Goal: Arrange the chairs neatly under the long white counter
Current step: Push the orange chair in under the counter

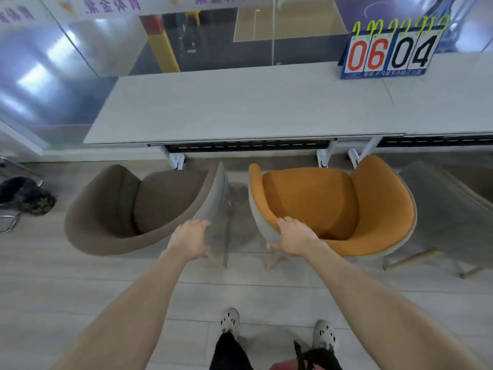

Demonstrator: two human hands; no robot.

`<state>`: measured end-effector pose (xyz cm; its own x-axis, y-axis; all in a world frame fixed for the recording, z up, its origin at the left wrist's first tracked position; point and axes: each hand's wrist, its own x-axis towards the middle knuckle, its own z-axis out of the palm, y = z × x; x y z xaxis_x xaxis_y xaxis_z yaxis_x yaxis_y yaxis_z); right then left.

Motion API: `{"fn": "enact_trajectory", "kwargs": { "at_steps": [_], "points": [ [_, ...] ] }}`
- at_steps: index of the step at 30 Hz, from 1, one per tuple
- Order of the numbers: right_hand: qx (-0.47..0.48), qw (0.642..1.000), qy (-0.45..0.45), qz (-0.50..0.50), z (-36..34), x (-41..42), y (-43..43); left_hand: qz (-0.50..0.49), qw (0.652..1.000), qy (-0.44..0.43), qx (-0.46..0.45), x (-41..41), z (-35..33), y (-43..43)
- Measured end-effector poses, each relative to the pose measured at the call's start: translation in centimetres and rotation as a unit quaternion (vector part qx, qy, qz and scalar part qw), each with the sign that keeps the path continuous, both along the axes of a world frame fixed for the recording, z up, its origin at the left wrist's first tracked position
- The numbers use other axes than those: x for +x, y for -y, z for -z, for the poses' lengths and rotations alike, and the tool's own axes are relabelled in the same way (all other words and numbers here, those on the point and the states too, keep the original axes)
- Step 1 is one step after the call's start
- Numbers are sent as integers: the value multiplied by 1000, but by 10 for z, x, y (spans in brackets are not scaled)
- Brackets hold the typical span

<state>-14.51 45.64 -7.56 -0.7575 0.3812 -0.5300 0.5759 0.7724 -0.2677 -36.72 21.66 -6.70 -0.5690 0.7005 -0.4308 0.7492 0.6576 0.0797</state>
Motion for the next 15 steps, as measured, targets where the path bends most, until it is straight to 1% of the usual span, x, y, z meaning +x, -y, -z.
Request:
{"fn": "enact_trajectory", "kwargs": {
  "at_steps": [5, 10, 15],
  "points": [
    [19, 999, 33, 20, -1, -47, 52, -19, 1000, 4, -22, -67, 5, 71],
    [-2, 999, 19, 43, -2, -82, 93, -42, 998, 12, -45, -105, 23, 126],
    [4, 998, 25, 58, 3, -87, 112, -42, 996, -33, -65, -129, 52, 156]
  ]
}}
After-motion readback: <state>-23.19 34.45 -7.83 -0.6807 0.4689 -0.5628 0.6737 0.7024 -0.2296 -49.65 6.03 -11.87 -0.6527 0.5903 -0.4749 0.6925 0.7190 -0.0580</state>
